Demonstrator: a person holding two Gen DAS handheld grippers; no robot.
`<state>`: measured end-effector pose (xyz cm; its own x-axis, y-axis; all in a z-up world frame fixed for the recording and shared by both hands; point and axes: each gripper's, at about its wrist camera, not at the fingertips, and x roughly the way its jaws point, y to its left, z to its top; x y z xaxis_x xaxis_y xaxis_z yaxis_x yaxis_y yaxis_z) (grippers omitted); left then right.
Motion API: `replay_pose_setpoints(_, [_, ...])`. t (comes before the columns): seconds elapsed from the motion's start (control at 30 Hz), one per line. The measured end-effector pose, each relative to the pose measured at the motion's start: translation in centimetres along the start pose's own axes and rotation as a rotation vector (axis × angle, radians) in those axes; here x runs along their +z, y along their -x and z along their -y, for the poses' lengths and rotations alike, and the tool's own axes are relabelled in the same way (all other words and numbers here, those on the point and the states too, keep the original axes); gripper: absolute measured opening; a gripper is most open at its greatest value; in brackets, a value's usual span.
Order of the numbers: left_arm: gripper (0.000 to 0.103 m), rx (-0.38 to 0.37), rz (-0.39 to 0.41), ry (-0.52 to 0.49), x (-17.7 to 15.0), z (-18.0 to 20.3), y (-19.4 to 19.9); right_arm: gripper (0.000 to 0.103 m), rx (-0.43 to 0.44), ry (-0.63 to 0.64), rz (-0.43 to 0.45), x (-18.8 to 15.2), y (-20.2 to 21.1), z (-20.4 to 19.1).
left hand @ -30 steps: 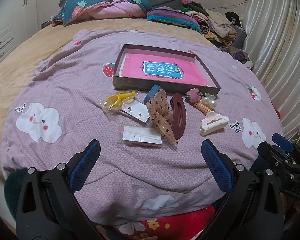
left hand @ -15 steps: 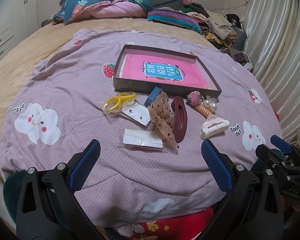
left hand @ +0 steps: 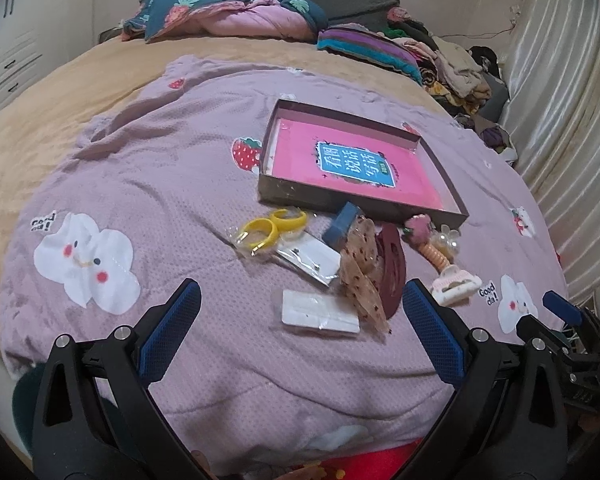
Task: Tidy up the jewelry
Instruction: 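Grasp the red-dotted lace bow with the left tool while the right tool grasps the white cloud claw clip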
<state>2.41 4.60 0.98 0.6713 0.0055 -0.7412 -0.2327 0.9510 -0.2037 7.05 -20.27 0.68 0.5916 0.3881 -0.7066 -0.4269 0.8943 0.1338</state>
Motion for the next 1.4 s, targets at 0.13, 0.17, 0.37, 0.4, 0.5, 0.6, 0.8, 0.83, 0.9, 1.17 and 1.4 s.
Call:
replay_pose_setpoints(0.13, [0.095, -0.057, -0.022, 0.018, 0.9, -0.3, -1.0, 0.099, 0.002, -0.001, -0.011, 0.3, -0.8, 0.1])
replay_pose_setpoints(0.17, [0.095, -0.060, -0.025, 0.018, 1.1, -0.3, -1.3, 0.099, 0.003, 0.000, -0.017, 0.3, -1.2, 0.1])
replay_pose_setpoints(0.37, [0.095, -0.072, -0.048, -0.022, 2.1, 0.7, -3.3, 0.099, -0.011, 0.014, -0.048, 0.1, -3.1, 0.3])
replay_pose_setpoints(0.4, [0.095, -0.077, -0.055, -0.033, 2.1, 1.0, -3.7, 0.099, -0.017, 0.016, -0.056, 0.1, -3.5, 0.4])
replay_pose_setpoints(0.5, [0.095, -0.097, -0.099, -0.047, 2.1, 1.7, -5.5, 0.099, -0.021, 0.015, -0.078, -0.2, -4.9, 0.7])
replay_pose_setpoints(0.6, [0.095, -0.099, -0.138, -0.050, 1.7, 2.0, -7.0, 0.099, -0.028, 0.022, -0.095, -0.3, -6.2, 0.9])
replay_pose_setpoints(0.8, [0.071, -0.085, -0.186, -0.074, 1.1, 2.4, -9.2, 0.099, -0.033, 0.020, -0.110, -0.3, -8.2, 1.4])
replay_pose_setpoints(0.83, [0.065, -0.082, -0.193, -0.073, 1.0, 2.4, -9.4, 0.099, -0.033, 0.019, -0.114, -0.3, -8.5, 1.5])
replay_pose_setpoints(0.9, [0.062, -0.092, -0.202, -0.079, 0.9, 2.5, -9.7, 0.099, -0.029, 0.023, -0.120, -0.3, -8.9, 1.5])
replay_pose_setpoints(1.17, [0.019, -0.135, -0.209, -0.121, 1.1, 3.9, -10.4, 0.099, -0.056, 0.051, -0.145, -0.3, -11.1, 1.5])
replay_pose_setpoints(1.4, [0.008, -0.147, -0.190, -0.124, 1.8, 4.0, -10.0, 0.080, -0.038, 0.082, -0.170, -0.4, -12.6, 1.6])
